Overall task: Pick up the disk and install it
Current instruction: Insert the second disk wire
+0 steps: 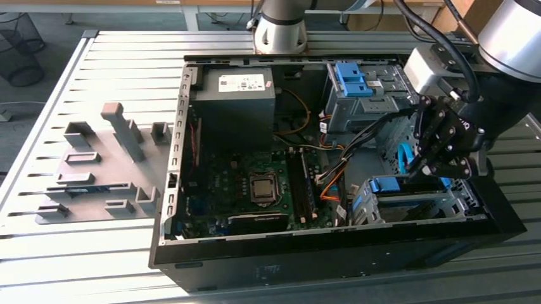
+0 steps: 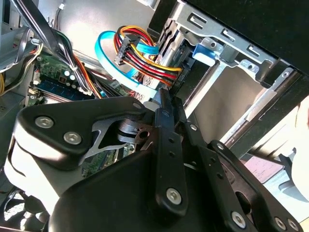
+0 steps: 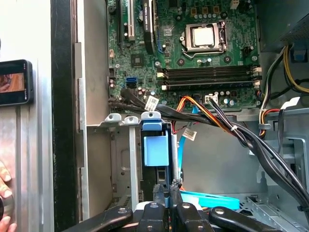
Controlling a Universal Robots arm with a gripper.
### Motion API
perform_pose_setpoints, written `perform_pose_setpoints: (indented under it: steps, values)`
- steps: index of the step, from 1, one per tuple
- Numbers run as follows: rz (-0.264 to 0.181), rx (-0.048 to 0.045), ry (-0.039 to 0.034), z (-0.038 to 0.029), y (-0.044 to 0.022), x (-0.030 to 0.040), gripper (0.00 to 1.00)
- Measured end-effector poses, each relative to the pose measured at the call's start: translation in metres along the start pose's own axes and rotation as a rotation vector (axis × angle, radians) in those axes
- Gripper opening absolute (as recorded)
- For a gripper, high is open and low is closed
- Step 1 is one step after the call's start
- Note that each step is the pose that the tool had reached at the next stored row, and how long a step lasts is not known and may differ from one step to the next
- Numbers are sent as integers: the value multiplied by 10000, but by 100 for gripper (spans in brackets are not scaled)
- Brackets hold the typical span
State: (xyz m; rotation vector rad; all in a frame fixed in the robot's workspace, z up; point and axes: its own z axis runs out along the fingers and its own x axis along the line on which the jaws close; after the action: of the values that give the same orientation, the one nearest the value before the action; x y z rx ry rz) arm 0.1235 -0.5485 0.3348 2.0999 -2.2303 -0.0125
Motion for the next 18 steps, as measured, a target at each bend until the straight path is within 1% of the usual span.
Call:
perform_pose_setpoints:
  steps: [6,10,13,18]
  values:
    - [26,-19,-90,10,-2,2,16]
    - [26,-20,-91,14,-3,12,16]
    - [27,-20,-94,30,-5,21,16]
    - [25,-24,-128,58,-10,43,16]
